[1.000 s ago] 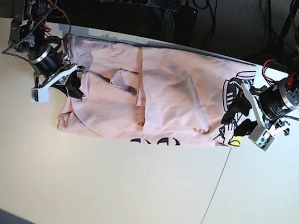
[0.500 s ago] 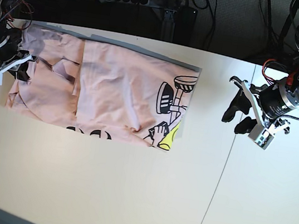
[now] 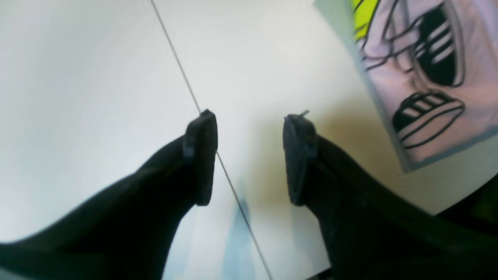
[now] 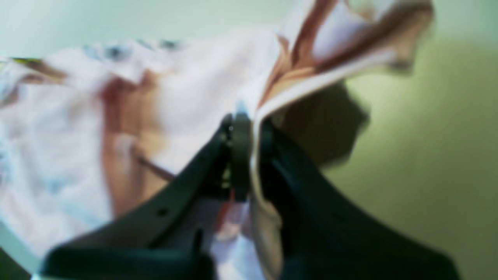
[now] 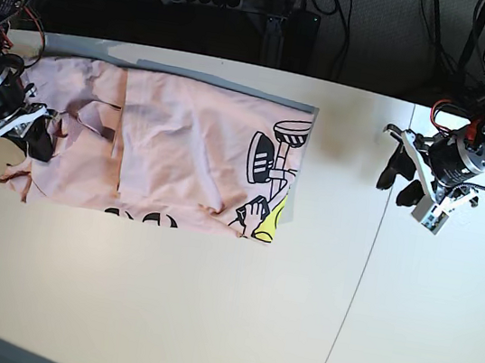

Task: Fold the T-shirt properly
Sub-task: 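Grasp the shirt's end with the right gripper and fold it over the bundle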

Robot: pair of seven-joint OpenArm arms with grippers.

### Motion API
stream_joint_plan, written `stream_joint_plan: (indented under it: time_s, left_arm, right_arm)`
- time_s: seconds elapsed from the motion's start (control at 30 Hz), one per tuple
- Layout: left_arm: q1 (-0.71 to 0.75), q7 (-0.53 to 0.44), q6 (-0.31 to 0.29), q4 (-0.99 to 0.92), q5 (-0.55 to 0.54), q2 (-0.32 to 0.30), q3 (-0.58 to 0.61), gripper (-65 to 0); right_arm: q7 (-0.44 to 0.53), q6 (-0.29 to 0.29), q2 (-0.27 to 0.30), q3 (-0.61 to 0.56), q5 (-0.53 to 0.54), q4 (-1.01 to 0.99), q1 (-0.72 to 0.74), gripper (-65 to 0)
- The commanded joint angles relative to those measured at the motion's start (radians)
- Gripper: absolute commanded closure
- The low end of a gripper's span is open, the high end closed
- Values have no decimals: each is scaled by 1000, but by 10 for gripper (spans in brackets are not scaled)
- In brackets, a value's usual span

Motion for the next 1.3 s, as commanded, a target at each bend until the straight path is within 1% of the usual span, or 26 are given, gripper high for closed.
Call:
stream_joint_plan:
  time_s: [0.0,0.2,0.3,0.43,0.57,0.7,0.87,1.03,1.1,1.27]
  left_arm:
    - [-8,-26,-3,-6,-9,-11,-6,-303]
    - [-8,-60,-3,-104,-31,-11,-4,-303]
    - [-8,-69,-3,-133,-31,-11,-2,-303]
    - [-8,-78,-3,-147,-38,-5,-2,-303]
    - [-8,-77,-3,-148,-38,32,-2,-303]
    - [-8,-70,-3,-148,-38,69,7,-303]
    - [-8,-68,-3,-148,-35,100,83,-303]
    - [-8,-76,-3,-148,-23,106,203,-303]
    - [-8,-80,-3,-148,-22,106,245,-303]
    - [-8,-86,-3,-148,-22,106,315,-303]
  right_arm:
    - [15,62,7,10,34,50,11,0]
    - [-14,62,-60,6,35,229,11,0]
    - [-14,62,-81,-20,26,283,11,0]
    - [-14,62,-82,-122,-34,335,10,0]
    - [-10,61,-88,-250,-102,374,11,0]
    - [-10,61,-140,-348,-169,411,11,0]
    - [-10,60,-215,-439,-254,415,19,0]
    - [-10,53,-285,-532,-374,415,48,0]
    - [-5,43,-315,-562,-405,415,55,0]
    - [12,35,-391,-622,-493,414,77,0]
